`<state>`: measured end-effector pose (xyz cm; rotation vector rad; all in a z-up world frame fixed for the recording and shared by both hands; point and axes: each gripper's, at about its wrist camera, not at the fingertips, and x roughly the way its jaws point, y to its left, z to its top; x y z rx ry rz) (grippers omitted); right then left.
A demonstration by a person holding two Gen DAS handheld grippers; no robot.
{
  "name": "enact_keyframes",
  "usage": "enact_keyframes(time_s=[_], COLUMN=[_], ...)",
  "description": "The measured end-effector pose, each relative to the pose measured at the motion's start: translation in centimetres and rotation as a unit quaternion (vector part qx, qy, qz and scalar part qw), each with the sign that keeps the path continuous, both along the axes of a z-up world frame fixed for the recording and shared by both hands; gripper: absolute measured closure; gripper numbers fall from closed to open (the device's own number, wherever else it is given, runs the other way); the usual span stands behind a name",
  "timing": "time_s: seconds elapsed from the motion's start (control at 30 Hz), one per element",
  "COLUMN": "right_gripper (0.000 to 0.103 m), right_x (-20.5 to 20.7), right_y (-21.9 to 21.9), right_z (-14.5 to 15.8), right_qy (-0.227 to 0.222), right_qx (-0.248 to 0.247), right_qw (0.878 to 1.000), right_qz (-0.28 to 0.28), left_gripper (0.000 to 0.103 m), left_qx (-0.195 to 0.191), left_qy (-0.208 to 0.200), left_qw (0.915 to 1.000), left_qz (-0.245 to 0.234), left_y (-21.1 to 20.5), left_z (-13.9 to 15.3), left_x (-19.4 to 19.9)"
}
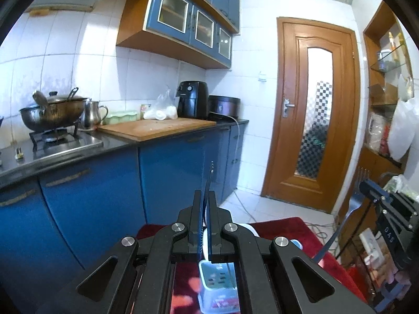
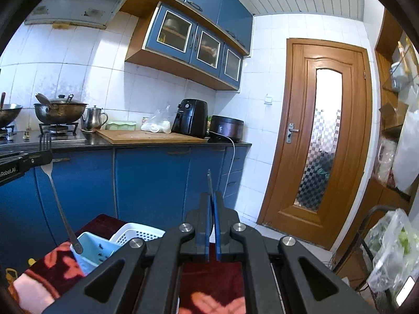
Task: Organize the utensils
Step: 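Lift the fork in the right tool toward the blue holder while the left tool carries its fork there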
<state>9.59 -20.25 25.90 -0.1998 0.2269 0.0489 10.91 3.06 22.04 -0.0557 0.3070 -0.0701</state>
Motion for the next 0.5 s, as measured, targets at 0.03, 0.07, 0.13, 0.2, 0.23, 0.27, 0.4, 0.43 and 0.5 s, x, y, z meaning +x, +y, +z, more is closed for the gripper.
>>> enact_keyframes(time_s=[0.03, 0.07, 0.13, 0.2, 0.23, 0.27, 0.4, 0.43, 0.5], right_gripper=[0.099, 0.099, 0.099, 0.099, 0.099, 0.099, 0.099, 0.099, 0.099], right_x=[0.4, 0.9, 1.8, 2.5, 2.9, 3.4, 4.5, 4.8, 5.1], right_y=[0.2, 0.5, 0.9, 1.3, 1.5, 1.6, 1.7, 1.6, 1.5], right_z=[0.0, -0.2, -0.5, -1.1, -1.6, -2.1, -3.9, -4.4, -5.2], right_qy=[-0.001, -0.002, -0.001, 0.003, 0.007, 0.012, 0.027, 0.033, 0.043], right_qx=[-0.004, -0.008, -0.015, -0.021, -0.024, -0.026, -0.035, -0.035, -0.033], right_qw=[1.0, 1.0, 1.0, 1.0, 1.0, 1.0, 0.999, 0.999, 0.998], right_qz=[-0.001, -0.003, -0.004, -0.007, -0.007, -0.008, -0.01, -0.009, -0.008], left_gripper=[0.101, 0.101, 0.101, 0.101, 0.101, 0.101, 0.101, 0.101, 0.101], left_qx=[0.004, 0.007, 0.012, 0.012, 0.011, 0.011, 0.007, 0.007, 0.009], left_qy=[0.001, 0.001, 0.007, 0.015, 0.022, 0.026, 0.047, 0.053, 0.061], left_qw=[1.0, 0.9999, 0.9998, 0.9996, 0.9995, 0.9994, 0.9987, 0.9984, 0.998], left_qz=[0.004, 0.007, 0.016, 0.019, 0.019, 0.019, 0.019, 0.017, 0.014], left_y=[-0.1, -0.2, -0.2, -0.2, -0.2, -0.3, -0.4, -0.5, -0.7], left_z=[-0.2, -0.3, -1.1, -1.8, -2.4, -2.8, -4.9, -5.4, -6.1], left_x=[0.5, 0.9, 2.0, 2.8, 3.4, 3.6, 4.9, 5.2, 5.6])
